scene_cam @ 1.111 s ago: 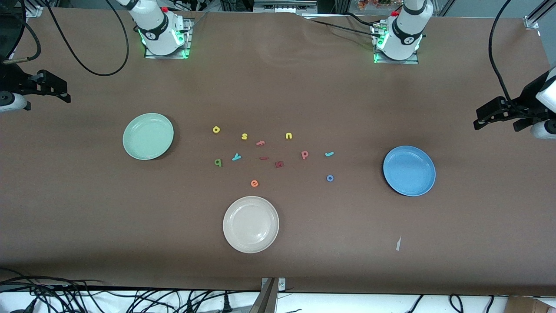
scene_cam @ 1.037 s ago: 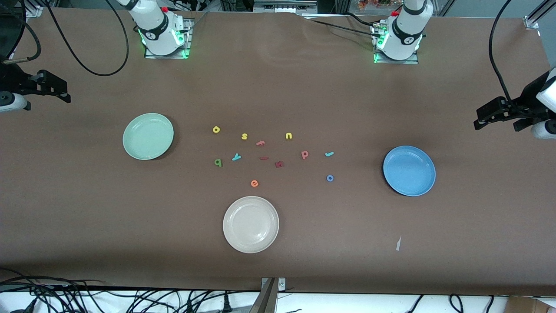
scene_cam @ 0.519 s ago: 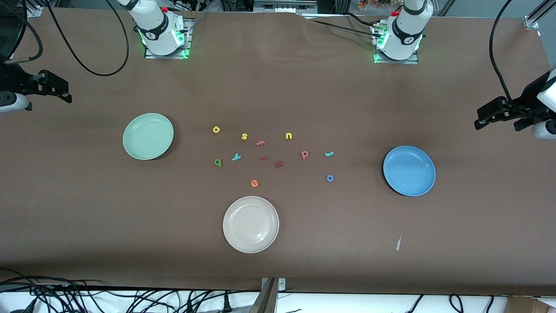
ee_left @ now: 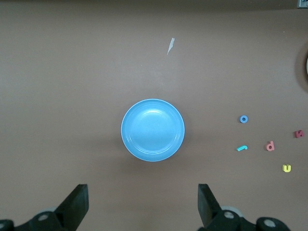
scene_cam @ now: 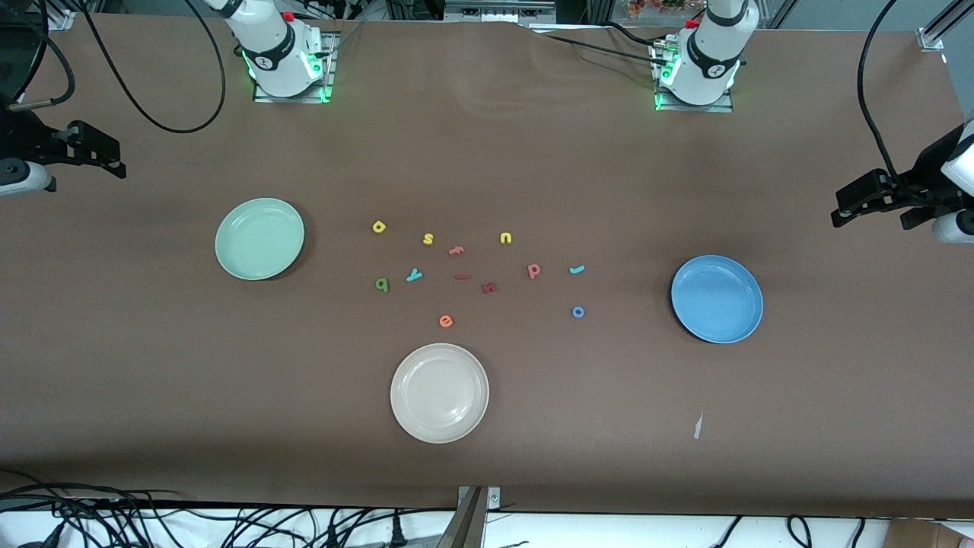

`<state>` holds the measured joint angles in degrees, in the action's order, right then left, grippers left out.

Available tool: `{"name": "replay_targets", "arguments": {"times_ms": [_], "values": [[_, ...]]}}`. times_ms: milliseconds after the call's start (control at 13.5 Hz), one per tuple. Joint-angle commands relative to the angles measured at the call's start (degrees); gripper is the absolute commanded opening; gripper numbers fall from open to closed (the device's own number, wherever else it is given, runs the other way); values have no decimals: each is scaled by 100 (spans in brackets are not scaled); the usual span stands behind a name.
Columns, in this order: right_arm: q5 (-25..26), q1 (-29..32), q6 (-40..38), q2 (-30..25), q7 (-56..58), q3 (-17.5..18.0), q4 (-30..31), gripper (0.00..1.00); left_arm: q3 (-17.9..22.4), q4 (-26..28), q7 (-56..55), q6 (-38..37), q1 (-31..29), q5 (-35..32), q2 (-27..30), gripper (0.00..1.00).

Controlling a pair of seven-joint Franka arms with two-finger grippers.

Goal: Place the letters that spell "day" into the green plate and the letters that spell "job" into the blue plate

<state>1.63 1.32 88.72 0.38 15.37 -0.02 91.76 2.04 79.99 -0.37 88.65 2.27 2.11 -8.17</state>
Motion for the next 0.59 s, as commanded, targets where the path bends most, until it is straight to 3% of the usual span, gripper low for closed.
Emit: {"name": "replay_targets", "arguments": {"times_ms": [0, 519], "values": [[92, 0, -101, -29, -69, 38, -62, 100, -28, -106, 90, -94, -51, -18, -27, 100], [57, 0, -110, -29, -78, 29, -79, 100, -28, -115, 90, -94, -60, -18, -18, 100]]}}
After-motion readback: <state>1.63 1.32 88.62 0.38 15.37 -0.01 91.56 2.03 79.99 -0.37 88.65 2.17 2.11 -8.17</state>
